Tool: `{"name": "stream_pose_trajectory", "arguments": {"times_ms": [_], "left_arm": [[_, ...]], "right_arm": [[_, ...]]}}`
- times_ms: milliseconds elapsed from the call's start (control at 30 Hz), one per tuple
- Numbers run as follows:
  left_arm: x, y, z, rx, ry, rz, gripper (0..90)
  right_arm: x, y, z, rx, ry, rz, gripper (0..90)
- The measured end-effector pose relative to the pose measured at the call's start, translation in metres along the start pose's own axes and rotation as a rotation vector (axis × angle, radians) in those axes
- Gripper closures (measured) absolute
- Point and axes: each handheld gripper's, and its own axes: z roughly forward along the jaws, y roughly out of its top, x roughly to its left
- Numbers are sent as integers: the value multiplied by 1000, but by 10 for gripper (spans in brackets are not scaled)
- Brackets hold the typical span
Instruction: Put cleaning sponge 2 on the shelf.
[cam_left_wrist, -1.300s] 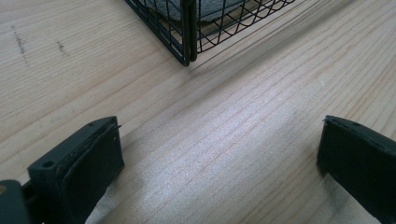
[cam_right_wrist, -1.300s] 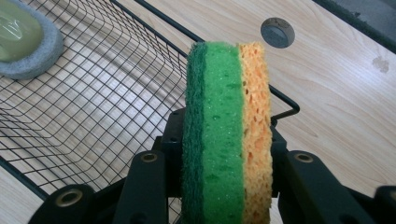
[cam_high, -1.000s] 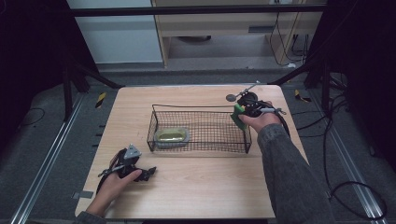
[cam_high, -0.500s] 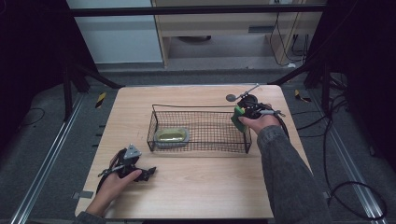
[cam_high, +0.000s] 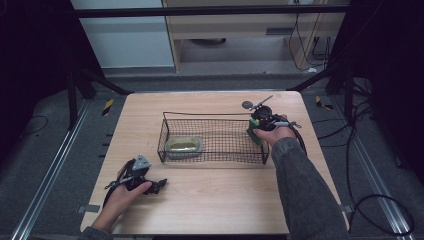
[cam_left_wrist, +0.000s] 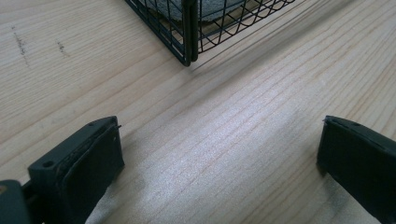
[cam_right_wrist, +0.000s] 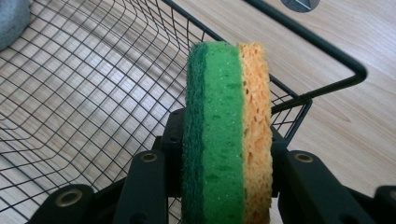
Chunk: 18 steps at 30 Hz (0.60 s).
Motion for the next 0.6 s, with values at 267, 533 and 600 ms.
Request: {"name": "stream_pose_trajectory", "arguments": {"times_ms": [267,533,600], "left_arm": [[0,0,0,0,0,1,0],[0,0,0,0,-1,1,0],[0,0,0,0,-1,1,0]], "right_arm": [[3,0,6,16,-14,-21,642],[7,1,10,30,-24,-38,640],[7,1,10,35,-22,-40,639]]}}
